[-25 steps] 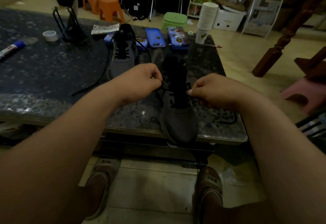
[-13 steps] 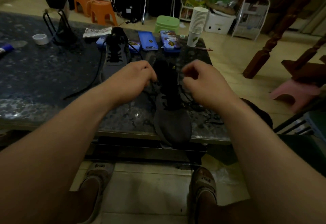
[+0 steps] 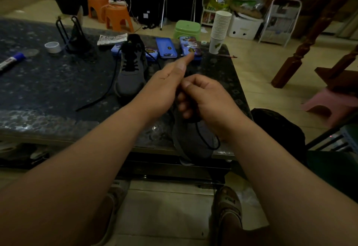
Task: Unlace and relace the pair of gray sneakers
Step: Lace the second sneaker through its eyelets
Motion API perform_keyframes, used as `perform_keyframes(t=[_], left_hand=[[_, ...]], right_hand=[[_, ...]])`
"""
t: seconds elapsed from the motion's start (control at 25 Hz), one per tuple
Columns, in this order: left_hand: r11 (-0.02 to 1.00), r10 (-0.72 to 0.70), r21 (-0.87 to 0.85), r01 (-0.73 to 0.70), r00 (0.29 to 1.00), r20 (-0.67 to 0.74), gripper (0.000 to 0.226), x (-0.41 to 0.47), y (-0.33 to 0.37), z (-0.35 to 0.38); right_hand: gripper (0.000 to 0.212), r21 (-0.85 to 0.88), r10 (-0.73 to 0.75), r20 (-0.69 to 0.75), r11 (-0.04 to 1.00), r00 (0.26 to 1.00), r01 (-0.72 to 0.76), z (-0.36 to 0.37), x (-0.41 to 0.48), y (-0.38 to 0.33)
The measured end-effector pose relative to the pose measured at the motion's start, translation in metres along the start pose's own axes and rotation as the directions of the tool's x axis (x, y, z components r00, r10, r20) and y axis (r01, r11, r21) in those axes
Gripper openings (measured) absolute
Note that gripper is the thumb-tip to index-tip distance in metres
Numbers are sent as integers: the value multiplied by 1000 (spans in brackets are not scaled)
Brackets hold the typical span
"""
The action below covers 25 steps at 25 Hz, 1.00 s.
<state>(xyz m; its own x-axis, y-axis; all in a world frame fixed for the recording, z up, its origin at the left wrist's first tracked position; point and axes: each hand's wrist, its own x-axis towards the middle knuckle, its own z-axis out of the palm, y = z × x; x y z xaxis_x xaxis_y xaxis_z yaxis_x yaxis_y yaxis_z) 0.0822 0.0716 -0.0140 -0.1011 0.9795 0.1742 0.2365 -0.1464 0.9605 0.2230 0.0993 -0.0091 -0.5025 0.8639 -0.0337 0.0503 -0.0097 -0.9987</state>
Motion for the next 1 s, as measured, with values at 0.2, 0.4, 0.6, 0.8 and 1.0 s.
perform_keyframes(t=[0.2, 0.4, 0.6, 0.8, 1.0], left_hand=[[934, -304, 120, 337, 924, -232, 31, 7, -56, -7], [952, -276, 134, 274, 961, -8, 51, 5, -65, 9], [935, -349, 49, 351, 936, -54, 50, 18, -67, 4], [876, -245, 364, 316, 942, -229, 31, 25, -65, 6], [849, -179, 448, 279, 951, -252, 26, 29, -60, 8]], right_hand=[[21, -203, 134, -384, 953, 914, -225, -44, 26, 25], [16, -152, 266, -312, 934, 912, -324, -38, 27, 57], [27, -290, 57, -418, 937, 907, -193, -49, 28, 51], [10, -439, -192, -299, 897, 935, 44, -27, 39, 36], [9, -574, -242, -261, 818, 934, 52, -19, 50, 45]])
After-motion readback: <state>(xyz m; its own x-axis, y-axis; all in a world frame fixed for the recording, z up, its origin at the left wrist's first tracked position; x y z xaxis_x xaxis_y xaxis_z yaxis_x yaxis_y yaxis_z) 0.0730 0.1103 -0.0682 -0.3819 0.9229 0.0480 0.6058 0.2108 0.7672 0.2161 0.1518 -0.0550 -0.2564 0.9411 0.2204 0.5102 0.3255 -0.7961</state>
